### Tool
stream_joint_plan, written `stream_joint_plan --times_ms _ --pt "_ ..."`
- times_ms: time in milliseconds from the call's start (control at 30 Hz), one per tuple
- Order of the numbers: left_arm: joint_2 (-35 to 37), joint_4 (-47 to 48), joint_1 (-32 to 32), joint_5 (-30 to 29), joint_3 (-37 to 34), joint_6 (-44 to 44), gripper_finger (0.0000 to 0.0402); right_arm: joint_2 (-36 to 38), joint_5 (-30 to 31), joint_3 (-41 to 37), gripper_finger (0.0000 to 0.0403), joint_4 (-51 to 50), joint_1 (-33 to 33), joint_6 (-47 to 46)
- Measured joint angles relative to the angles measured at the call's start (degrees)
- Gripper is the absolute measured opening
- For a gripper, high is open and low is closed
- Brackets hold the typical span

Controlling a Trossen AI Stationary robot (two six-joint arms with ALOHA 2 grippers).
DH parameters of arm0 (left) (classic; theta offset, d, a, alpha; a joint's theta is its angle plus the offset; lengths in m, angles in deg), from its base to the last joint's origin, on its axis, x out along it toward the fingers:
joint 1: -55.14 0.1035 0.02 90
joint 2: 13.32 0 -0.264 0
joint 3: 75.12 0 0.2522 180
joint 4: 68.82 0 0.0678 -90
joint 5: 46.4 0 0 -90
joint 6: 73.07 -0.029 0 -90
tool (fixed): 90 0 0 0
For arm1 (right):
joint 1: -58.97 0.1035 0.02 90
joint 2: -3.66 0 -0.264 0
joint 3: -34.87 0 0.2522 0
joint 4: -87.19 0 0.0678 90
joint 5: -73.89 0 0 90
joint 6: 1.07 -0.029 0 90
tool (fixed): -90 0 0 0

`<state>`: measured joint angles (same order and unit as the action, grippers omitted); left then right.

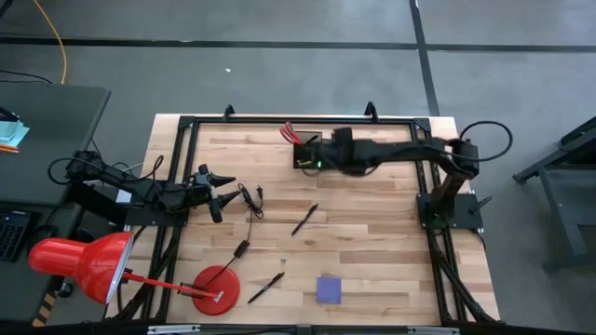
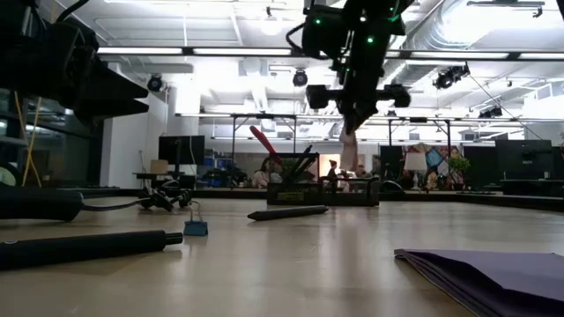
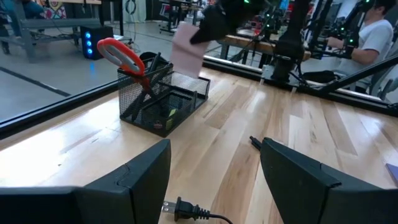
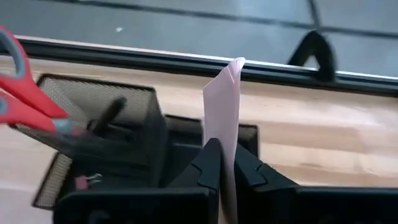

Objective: Pick and place office supplies into organizer
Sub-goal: Put the pink sticky note pad into the mesh desk organizer

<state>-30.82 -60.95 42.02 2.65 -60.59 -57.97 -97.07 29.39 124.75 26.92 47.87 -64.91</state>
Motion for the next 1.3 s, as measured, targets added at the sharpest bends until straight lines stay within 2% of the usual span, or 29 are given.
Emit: stream_joint_plan --times_ms 133,333,400,567,767,1067,1300 --pt "0.00 0.00 -0.02 0.01 0.00 0.00 0.0232 1.05 -6.35 0.02 0.0001 4.00 -4.71 5.25" --pt "0.00 -0.02 0.00 0.00 0.00 0.00 0.0232 0.63 -17.04 -0.02 0.0005 6.40 -10.14 4.28" --pt "0.00 0.00 0.00 0.00 0.00 0.00 0.0232 -0.05 -18.90 -0.09 0.0006 7.20 -10.73 4.67" --pt "0.00 0.00 -0.02 0.00 0.00 0.00 0.0232 -1.54 -18.74 -0.09 0.0002 8.15 -10.15 4.51" --pt "0.00 0.00 -0.01 0.00 0.00 0.00 0.0232 -2.75 -17.44 -0.13 0.0003 2.51 -9.35 -0.57" --pt "0.00 -0.03 -0.01 0.00 -0.02 0.00 0.0232 -5.85 -19.01 -0.13 0.0003 9.07 -9.35 0.47" --pt "0.00 0.00 0.00 0.00 -0.02 0.00 0.0232 -6.70 -19.95 -0.13 0.0003 9.23 -9.50 0.88"
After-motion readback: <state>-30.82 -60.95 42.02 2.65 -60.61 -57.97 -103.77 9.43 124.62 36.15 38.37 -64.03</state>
